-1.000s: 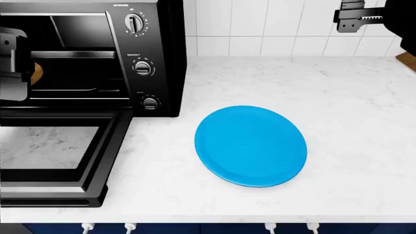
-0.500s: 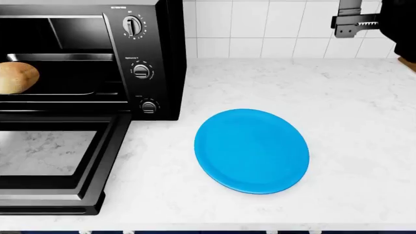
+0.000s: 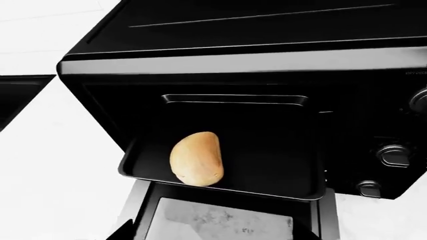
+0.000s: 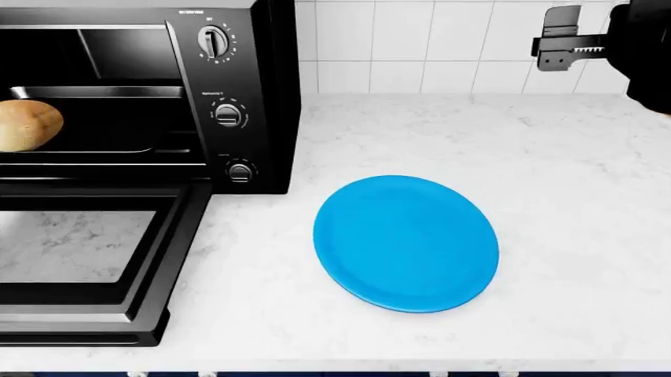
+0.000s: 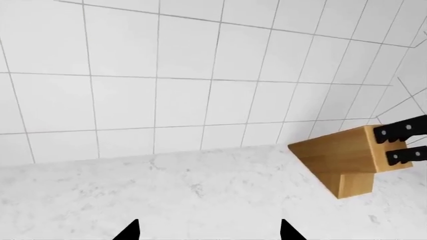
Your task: Pick the bread from the tray and place it on the plate on the counter.
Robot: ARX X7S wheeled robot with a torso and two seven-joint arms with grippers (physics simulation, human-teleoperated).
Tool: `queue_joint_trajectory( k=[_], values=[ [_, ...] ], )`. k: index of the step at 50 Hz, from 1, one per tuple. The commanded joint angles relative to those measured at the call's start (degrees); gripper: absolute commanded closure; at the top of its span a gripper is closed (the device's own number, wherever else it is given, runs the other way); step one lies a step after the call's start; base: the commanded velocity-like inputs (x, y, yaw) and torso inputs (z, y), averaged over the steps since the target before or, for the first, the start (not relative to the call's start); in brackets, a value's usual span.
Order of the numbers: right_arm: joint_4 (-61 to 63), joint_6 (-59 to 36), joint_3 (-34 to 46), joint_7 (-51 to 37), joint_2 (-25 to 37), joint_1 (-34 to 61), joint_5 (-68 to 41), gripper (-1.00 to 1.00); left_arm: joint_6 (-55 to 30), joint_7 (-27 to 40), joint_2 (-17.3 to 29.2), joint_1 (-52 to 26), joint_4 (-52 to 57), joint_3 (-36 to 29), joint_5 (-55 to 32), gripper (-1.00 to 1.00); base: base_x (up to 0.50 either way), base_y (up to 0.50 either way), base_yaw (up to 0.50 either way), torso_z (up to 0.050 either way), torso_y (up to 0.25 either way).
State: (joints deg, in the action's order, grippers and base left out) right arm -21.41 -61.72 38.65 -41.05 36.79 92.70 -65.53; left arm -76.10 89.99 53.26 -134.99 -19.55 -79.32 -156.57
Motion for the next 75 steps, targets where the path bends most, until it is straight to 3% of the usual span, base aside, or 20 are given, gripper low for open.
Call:
queue_joint_trajectory(
  k=[1,7,14,30,38,53,75],
  values=[
    [-0.83,1.13,0.65,0.58,-0.29,-1.18,0.85,-1.00,-1.51,-0.01,-1.61,0.00,-3.35,-0.59,2.54,-1.00,0.00,0.00,0.00,0.000,0.000],
    [-0.83,0.87,0.72,0.51,-0.25,-0.83,0.89,-1.00,0.58,-0.42,-0.90,0.34,-1.11,-2.05,1.18,-1.00,0.00,0.00,0.00,0.000,0.000],
    [-0.99,1.17,0.95,0.73,-0.15,-1.18,1.18,-1.00,0.90,-4.38,-1.48,3.01,-2.17,-0.37,5.68,-1.00,0.00,0.00,0.00,0.000,0.000],
    [-1.69,2.94,1.42,1.95,-0.24,-3.21,1.81,-1.00,1.84,-20.00,-5.05,10.41,-7.89,5.83,26.51,-1.00,0.00,0.00,0.00,0.000,0.000],
    [-2.09,3.08,1.66,2.34,-0.33,-3.18,2.07,-1.00,4.00,-25.09,-6.20,13.17,-9.28,6.54,31.99,-1.00,0.00,0.00,0.00,0.000,0.000],
    [-2.78,4.10,1.81,2.81,-0.29,-4.28,2.48,-1.00,7.06,-30.50,-7.13,17.03,-11.31,5.82,39.06,-1.00,0.00,0.00,0.00,0.000,0.000],
    [-3.45,4.54,2.13,2.71,-0.27,-4.63,3.13,-1.00,8.39,-30.78,-6.89,17.39,-11.62,5.61,41.56,-1.00,0.00,0.00,0.00,0.000,0.000]
  ],
)
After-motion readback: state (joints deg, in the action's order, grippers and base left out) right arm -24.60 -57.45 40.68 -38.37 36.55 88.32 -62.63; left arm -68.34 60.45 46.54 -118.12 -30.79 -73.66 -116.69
